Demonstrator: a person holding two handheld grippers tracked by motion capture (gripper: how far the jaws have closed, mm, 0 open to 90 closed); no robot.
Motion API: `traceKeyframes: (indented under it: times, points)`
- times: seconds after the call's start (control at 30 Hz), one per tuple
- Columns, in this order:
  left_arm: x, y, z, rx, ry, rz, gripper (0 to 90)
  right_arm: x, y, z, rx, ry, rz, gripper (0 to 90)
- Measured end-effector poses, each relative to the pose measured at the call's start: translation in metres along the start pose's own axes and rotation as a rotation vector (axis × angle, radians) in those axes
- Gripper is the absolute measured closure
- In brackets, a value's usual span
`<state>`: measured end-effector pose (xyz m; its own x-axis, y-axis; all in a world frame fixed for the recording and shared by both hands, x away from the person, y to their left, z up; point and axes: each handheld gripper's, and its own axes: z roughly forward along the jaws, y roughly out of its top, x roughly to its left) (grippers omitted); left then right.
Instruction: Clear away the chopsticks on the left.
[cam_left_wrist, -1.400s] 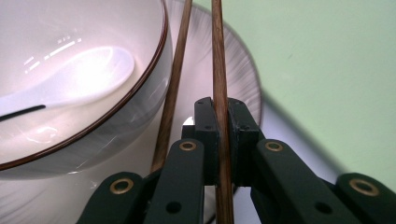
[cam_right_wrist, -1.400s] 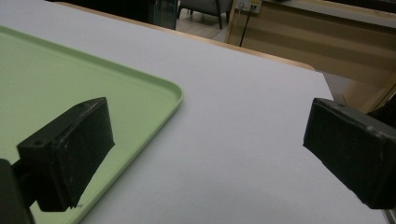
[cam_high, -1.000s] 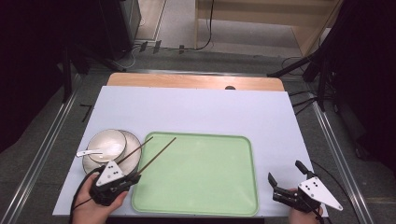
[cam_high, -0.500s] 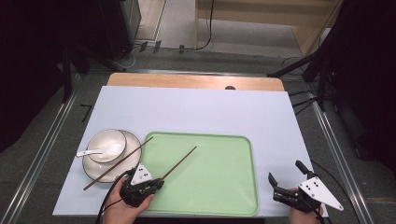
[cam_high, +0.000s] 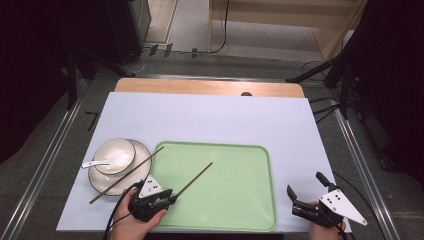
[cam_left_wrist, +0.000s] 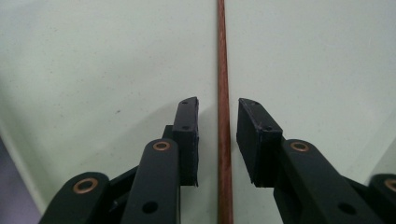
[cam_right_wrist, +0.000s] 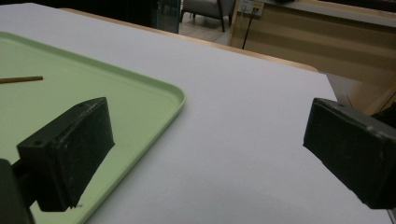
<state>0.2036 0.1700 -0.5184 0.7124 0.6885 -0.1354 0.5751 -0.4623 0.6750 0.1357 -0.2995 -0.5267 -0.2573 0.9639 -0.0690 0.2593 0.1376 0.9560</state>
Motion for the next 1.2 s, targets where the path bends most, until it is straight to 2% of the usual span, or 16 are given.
traceKeyframes:
  times: [0.07, 0.13, 0.27, 0.37, 0.47, 0.6, 0.67, 0.77, 0.83, 0.87, 0.93, 1.07, 1.2]
  points:
    - [0.000, 0.004, 0.000, -0.022, -0.003, -0.013, 71.0, -0.001, 0.000, 0.000, -0.002, -0.001, -0.002, 1.6]
    - [-0.002, 0.011, 0.001, -0.029, -0.011, -0.011, 76.7, -0.001, -0.001, 0.001, 0.001, -0.001, 0.003, 1.6]
    - [-0.014, 0.022, 0.014, -0.008, -0.025, 0.048, 89.2, 0.000, 0.000, 0.001, 0.002, 0.003, -0.003, 1.6]
    - [-0.022, 0.029, 0.029, 0.010, -0.019, 0.089, 90.0, 0.000, -0.001, 0.002, 0.002, 0.005, 0.000, 1.6]
    - [-0.026, 0.036, 0.041, 0.018, -0.015, 0.094, 90.0, -0.001, -0.001, 0.001, 0.004, 0.004, 0.003, 1.6]
    - [-0.027, 0.041, 0.048, 0.015, 0.033, 0.097, 90.0, -0.002, -0.002, 0.002, 0.002, 0.006, 0.005, 1.6]
    - [-0.024, 0.042, 0.047, 0.019, 0.068, 0.096, 90.0, -0.002, -0.002, 0.002, 0.002, 0.006, 0.005, 1.6]
    - [-0.019, 0.041, 0.044, 0.023, 0.088, 0.074, 90.0, -0.002, -0.002, 0.002, 0.004, 0.006, 0.008, 1.6]
    - [-0.009, 0.040, 0.039, 0.029, 0.132, 0.054, 90.0, -0.002, -0.001, 0.002, 0.001, 0.005, 0.004, 1.6]
    - [-0.009, 0.040, 0.039, 0.029, 0.132, 0.054, 90.0, -0.002, -0.001, 0.002, 0.001, 0.005, 0.004, 1.6]
    - [0.003, 0.037, 0.032, 0.033, 0.161, 0.023, 90.0, -0.002, -0.001, 0.001, 0.003, 0.007, 0.004, 1.6]
    - [0.018, 0.031, 0.022, 0.032, 0.191, -0.013, 90.0, -0.003, -0.001, 0.001, 0.000, 0.003, 0.003, 1.6]
    - [0.029, 0.025, 0.013, 0.030, 0.208, -0.032, 90.0, -0.003, -0.001, 0.001, 0.002, 0.004, 0.003, 1.6]
